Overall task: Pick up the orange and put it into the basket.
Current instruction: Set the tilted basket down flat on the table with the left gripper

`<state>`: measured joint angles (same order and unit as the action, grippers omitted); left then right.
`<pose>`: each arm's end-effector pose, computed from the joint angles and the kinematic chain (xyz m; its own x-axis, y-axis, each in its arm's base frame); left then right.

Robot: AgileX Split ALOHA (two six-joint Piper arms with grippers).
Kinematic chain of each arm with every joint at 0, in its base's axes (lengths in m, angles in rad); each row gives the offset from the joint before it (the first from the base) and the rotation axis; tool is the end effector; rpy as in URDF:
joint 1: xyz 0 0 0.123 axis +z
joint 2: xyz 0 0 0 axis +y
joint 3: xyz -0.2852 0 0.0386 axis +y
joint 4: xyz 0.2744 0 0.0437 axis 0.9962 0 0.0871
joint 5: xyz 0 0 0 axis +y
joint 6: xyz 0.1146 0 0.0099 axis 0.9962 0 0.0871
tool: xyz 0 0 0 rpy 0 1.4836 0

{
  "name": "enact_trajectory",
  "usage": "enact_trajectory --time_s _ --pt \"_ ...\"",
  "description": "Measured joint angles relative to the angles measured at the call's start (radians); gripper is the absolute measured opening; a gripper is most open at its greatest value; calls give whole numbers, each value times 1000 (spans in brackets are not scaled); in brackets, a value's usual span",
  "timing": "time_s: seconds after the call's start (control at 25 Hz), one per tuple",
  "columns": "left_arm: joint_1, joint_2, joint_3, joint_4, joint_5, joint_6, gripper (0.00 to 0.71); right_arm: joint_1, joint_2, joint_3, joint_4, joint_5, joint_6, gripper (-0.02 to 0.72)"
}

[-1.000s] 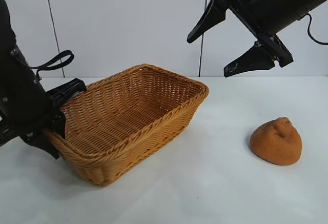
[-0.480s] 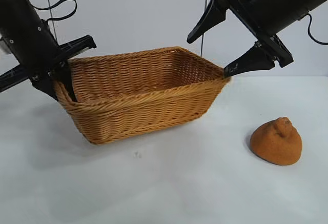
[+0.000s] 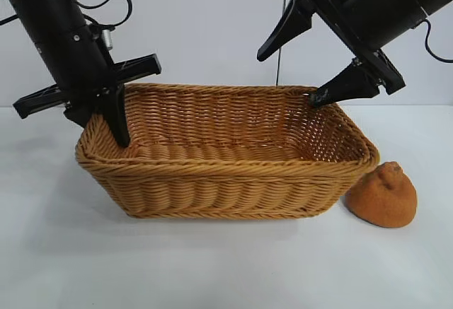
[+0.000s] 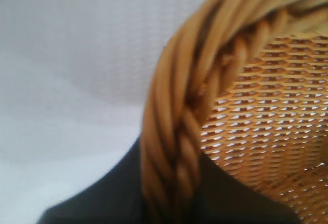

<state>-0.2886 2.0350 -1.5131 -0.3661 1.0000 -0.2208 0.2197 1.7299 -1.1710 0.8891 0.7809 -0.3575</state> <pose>0.4120 -0.1585 0.1537 -0.9929 -0.1154 -0.0296 -0.0986 0.9355 -0.3394 0.3656 0.1461 0.2074 -0.9443 0.0926 -0.3159 -0.1317 0.7731 0.6204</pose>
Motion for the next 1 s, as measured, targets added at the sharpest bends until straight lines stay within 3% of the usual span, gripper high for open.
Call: enact_trajectory --time_s 0.24,0.88,0.96,1.0 --pt "22 1 0 8 -34 10 85 0 0 0 0 0 0 589" --pt "24 139 -3 -12 -62 84 86 0 0 0 -1 1 0 589" --pt "24 139 -4 -14 -61 85 134 0 0 0 -1 1 0 589" --pt "24 139 -4 -16 -60 85 195 0 0 0 -1 1 0 589"
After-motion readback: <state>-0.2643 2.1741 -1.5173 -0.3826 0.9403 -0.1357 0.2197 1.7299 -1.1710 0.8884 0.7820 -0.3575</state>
